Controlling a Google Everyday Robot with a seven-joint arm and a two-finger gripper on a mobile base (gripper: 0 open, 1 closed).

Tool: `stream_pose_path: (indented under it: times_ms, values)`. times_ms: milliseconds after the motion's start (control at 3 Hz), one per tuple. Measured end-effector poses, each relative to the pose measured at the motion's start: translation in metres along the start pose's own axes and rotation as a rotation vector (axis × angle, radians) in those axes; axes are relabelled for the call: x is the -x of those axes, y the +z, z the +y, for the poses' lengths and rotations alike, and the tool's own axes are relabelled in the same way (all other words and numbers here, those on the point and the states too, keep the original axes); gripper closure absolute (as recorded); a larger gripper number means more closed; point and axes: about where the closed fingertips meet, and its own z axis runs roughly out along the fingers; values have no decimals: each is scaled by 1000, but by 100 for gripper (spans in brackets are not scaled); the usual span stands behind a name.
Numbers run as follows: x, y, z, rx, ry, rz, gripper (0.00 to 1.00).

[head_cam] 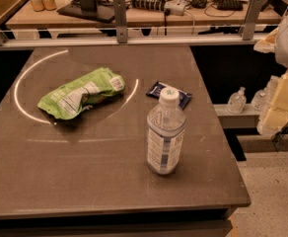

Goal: Pick rxbar blueberry

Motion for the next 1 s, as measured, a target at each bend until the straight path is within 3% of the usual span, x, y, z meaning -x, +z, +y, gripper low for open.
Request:
stream_pose_path:
  times_ms: [333, 1000]
  values:
    - [1, -1, 0, -3, 1, -1, 0]
    - [44, 42, -35, 98, 229, -260, 0]
